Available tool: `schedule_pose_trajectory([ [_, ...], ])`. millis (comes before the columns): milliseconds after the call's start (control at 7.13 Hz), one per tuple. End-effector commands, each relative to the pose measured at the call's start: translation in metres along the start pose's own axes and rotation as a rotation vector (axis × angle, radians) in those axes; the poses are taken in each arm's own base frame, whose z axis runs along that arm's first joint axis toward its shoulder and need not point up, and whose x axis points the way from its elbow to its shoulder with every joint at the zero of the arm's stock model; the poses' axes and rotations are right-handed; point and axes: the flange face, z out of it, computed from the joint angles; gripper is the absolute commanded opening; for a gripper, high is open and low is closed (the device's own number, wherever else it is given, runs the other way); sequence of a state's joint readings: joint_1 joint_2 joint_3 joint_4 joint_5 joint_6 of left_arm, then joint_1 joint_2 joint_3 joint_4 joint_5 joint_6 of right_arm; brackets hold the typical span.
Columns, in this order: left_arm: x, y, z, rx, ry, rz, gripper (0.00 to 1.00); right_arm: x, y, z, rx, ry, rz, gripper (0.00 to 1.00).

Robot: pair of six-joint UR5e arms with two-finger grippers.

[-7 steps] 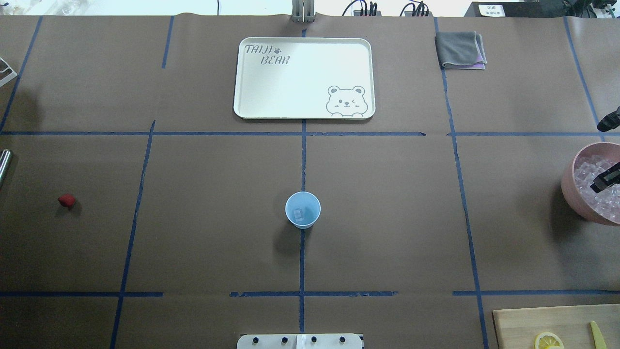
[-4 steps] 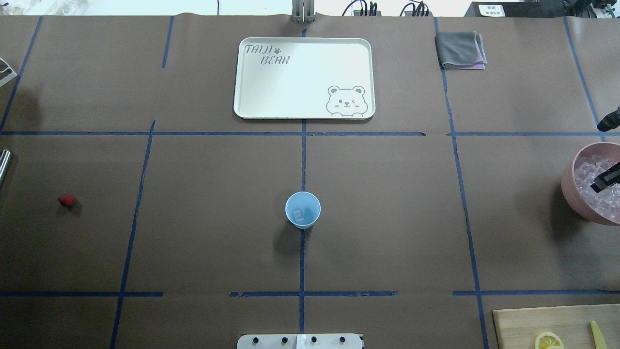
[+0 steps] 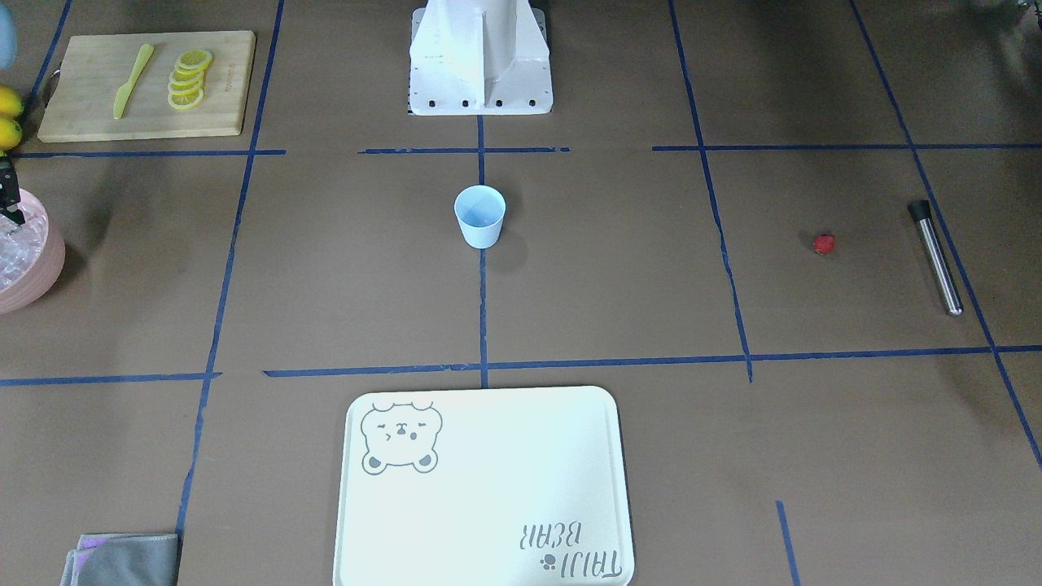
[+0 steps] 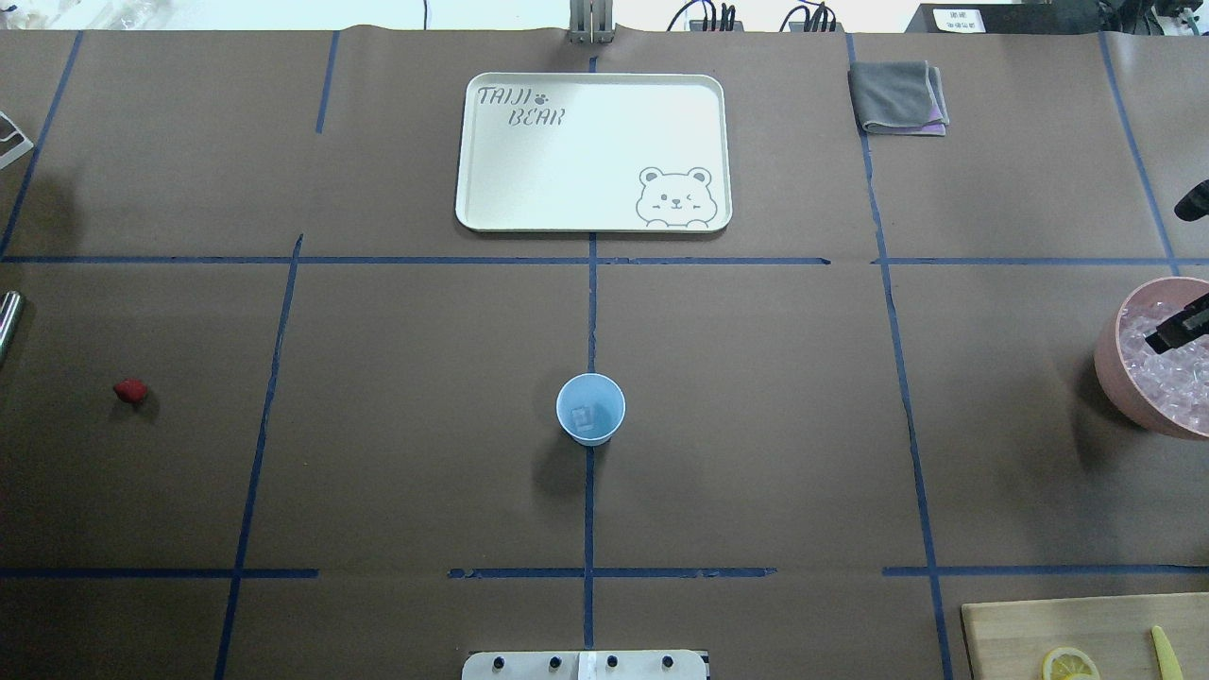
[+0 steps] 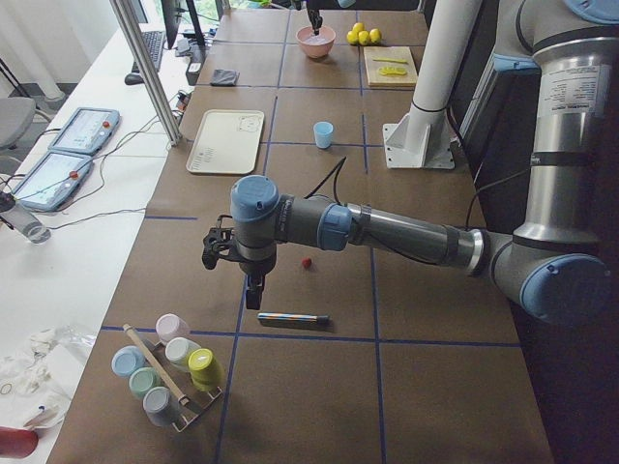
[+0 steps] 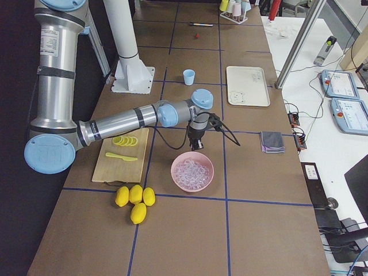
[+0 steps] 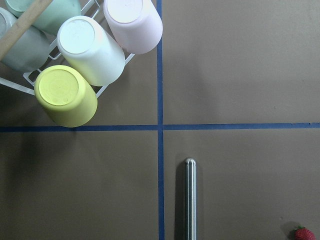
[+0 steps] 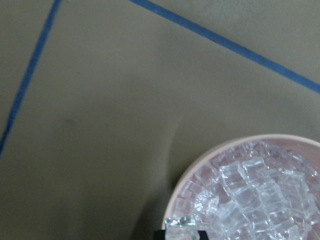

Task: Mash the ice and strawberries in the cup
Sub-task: 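Close the right gripper on another ice cube, then carry the held ice cube over the light-blue cup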

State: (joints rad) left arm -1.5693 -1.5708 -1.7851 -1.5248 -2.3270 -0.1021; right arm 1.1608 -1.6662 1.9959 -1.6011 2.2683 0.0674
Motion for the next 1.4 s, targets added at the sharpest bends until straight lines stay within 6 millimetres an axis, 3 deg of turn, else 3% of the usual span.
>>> schedule_pose_trajectory([
  [0,0.0,0.0,0.0,-0.001,0.0,0.0,1.0,-0.055,-0.049,-0.049,0.095,-0.045,0.058,0.0],
  [140,0.0,0.0,0.0,-0.002,0.0,-0.002,1.0,-0.097,-0.079,-0.054,0.111,-0.083,0.098,0.0],
  [561,-0.005,0.0,0.006,-0.012,-0.001,-0.008,1.0,-0.313,-0.171,-0.051,0.08,-0.182,0.33,0.0],
  [702,-0.005,0.0,0.006,-0.013,-0.001,-0.009,1.0,-0.383,-0.191,-0.047,0.093,-0.157,0.425,0.0],
  [982,-0.007,0.001,0.009,-0.017,-0.002,-0.014,1.0,-0.478,-0.212,-0.032,0.077,-0.164,0.514,0.0],
  [1263,-0.007,0.0,0.009,-0.018,-0.001,-0.012,1.0,-0.546,-0.224,-0.017,0.072,-0.148,0.539,0.0],
])
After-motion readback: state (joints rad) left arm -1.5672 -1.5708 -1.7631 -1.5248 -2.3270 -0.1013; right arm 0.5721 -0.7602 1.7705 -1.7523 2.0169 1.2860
